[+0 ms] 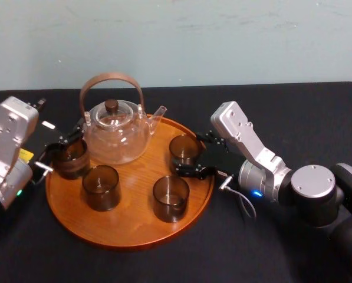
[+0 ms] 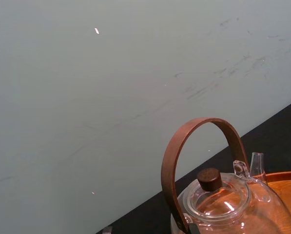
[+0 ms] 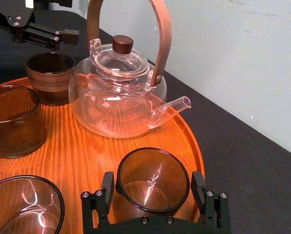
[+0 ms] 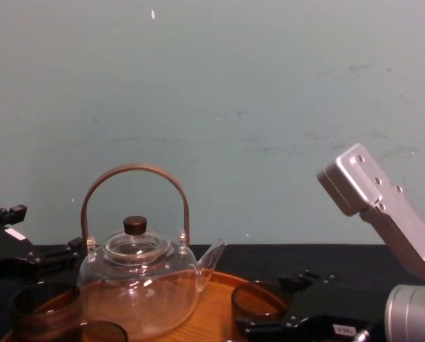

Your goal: Pick up the glass from the table and place it on the tray.

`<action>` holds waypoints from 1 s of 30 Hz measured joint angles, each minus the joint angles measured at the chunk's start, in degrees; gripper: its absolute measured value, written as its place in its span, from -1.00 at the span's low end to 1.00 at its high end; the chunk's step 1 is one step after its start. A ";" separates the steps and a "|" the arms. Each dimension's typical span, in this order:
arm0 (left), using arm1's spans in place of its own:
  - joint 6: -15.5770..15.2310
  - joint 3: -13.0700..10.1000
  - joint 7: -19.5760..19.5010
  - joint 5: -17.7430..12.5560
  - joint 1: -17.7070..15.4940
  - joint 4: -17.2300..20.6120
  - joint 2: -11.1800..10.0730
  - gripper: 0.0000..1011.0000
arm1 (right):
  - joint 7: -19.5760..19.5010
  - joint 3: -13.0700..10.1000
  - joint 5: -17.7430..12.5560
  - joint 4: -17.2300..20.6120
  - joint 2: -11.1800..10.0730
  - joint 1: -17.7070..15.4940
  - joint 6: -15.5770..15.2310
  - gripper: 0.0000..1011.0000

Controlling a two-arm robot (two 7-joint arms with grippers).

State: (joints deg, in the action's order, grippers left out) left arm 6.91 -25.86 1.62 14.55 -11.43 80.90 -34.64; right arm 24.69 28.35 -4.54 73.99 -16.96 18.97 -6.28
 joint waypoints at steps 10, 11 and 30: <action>0.00 0.00 0.00 0.00 0.00 0.00 0.00 0.98 | 0.02 -0.36 -0.29 0.35 -0.04 -0.20 0.26 0.98; 0.00 0.00 0.00 0.00 0.00 0.00 0.00 0.98 | 0.02 -0.50 -0.39 0.61 -0.08 -0.29 0.39 0.98; 0.00 0.00 0.00 0.00 0.00 0.00 0.00 0.98 | -0.64 -4.66 -2.99 11.44 -4.05 -4.73 2.30 0.98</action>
State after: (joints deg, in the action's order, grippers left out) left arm 6.91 -25.86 1.62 14.55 -11.43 80.90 -34.65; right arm 24.04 23.70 -7.53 85.43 -21.02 14.24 -3.97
